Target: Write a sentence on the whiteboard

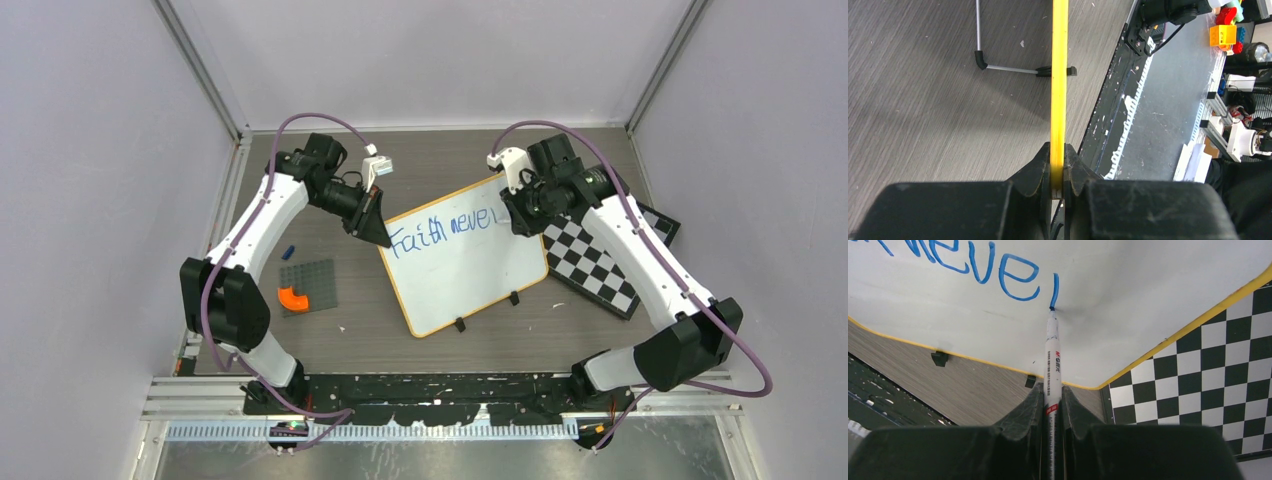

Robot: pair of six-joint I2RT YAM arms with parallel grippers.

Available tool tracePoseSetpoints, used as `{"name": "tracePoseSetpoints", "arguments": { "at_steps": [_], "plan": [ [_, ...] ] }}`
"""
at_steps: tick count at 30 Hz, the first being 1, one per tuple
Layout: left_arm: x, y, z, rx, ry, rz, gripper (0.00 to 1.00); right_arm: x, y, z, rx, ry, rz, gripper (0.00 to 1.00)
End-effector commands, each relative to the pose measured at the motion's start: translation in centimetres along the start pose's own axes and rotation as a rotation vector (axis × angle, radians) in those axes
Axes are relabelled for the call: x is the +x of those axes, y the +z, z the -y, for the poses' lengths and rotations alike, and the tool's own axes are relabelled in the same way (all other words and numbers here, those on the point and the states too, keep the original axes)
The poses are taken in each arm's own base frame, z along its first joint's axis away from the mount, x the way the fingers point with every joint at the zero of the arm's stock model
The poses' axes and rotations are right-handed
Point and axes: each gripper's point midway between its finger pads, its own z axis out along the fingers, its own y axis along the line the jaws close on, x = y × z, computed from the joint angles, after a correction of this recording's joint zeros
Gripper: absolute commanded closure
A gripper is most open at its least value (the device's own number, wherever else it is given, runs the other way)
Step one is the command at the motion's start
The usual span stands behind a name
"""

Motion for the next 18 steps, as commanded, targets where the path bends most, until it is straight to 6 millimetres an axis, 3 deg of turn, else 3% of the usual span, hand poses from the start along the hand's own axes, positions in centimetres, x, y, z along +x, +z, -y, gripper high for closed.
{"name": "tracePoseSetpoints", "arguments": {
  "at_steps": [1,18],
  "plan": [
    [0.4,0.5,0.4,0.022,0.034,-0.015,1.00,-0.4,-0.6,0.1,0.015,-0.009,0.041,1.00],
    [0.3,0.5,0.4,0.016,0.034,-0.016,1.00,-3.7,-1.5,1.3,0.047,-0.014,0.105,1.00]
  ]
}}
